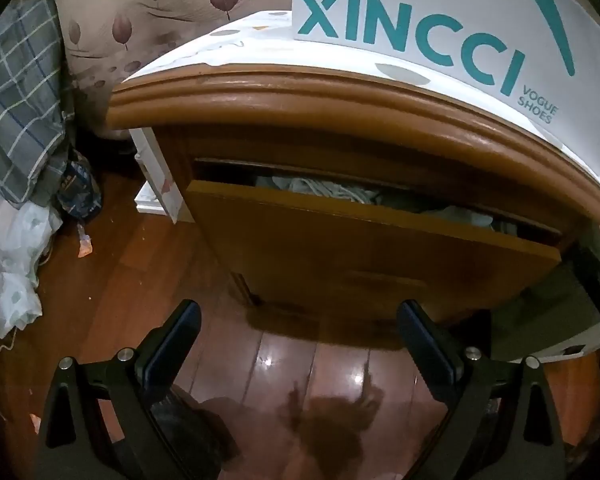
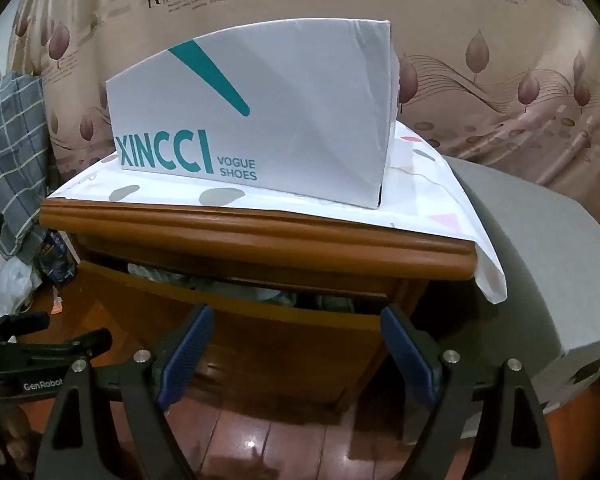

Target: Take underwear out of drawer

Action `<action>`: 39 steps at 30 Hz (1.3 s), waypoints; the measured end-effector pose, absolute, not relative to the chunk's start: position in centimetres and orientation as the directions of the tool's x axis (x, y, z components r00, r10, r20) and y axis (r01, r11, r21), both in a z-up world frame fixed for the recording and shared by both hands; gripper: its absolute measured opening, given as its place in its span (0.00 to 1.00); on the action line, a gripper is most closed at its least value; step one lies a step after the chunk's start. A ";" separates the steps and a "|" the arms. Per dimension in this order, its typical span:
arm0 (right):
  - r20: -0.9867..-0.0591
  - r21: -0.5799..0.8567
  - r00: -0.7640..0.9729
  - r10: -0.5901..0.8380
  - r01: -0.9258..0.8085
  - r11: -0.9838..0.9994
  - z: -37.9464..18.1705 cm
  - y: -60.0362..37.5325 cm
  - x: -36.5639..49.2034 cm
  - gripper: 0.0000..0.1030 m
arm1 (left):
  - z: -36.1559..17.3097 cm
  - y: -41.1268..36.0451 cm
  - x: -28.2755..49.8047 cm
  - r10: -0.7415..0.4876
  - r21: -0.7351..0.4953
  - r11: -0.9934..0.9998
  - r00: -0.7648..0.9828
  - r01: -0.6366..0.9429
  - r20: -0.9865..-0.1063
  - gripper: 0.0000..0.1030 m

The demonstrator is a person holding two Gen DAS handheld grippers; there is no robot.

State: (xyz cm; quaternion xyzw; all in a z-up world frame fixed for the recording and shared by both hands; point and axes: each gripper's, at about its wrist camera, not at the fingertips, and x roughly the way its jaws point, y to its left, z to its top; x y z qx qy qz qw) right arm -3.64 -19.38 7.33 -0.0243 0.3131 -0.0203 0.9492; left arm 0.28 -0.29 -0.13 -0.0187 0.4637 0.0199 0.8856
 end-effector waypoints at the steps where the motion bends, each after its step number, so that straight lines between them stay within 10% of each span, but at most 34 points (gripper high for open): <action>1: -0.593 -0.056 0.804 -0.052 0.023 0.998 7.6 -19.6 -3.7 0.85 | -0.2 -0.3 0.3 0.016 -0.019 0.998 0.568 -0.055 -0.823 0.95; 39: -0.614 0.025 0.788 -0.039 0.069 0.997 7.7 -21.5 -3.5 0.85 | -1.1 0.4 0.3 -0.012 -0.059 0.996 0.548 -0.070 -0.836 0.95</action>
